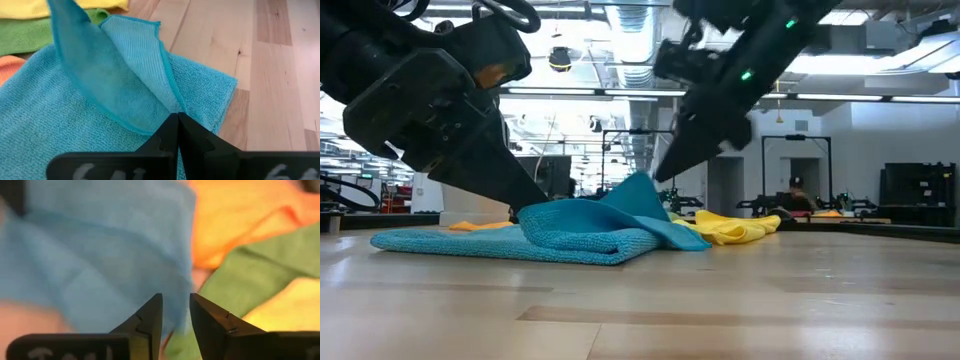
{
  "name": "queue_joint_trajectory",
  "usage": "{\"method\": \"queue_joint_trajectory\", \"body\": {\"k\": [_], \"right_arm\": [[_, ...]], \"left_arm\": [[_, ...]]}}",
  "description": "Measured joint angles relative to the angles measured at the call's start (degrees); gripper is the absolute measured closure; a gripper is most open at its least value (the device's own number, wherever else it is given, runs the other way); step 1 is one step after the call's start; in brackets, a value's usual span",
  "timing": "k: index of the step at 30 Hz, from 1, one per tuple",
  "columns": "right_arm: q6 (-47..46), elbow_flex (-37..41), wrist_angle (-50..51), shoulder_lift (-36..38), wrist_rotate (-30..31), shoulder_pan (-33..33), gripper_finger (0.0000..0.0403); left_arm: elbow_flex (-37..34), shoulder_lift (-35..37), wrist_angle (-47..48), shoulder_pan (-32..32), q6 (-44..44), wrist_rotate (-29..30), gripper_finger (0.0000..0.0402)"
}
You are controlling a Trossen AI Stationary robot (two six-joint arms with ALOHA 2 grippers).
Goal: Fold microfiber towels
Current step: Fold the blue microfiber towel
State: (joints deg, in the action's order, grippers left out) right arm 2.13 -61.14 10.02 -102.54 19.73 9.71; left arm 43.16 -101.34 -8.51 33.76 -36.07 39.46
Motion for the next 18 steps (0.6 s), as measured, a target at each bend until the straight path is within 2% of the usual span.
{"method": "queue_joint_trajectory", "body": {"k": [8,12,18], "right_arm": [[-6.4,0.7,6.9,2.8,0.0,4.6,0.0281],[-10.1,2.2,8.1,-0.4,0.1,6.6,0.0282],[-15.8,4.8,4.3,-4.3,0.0,8.4,0.0280]], "left_arm": [[0.0,0.0,0.1,0.0,0.5,0.0,0.0401],[0.0,0.0,0.1,0.1,0.5,0.0,0.0401],[-0.2,0.0,0.6,0.3,0.5,-0.1,0.0402]]}}
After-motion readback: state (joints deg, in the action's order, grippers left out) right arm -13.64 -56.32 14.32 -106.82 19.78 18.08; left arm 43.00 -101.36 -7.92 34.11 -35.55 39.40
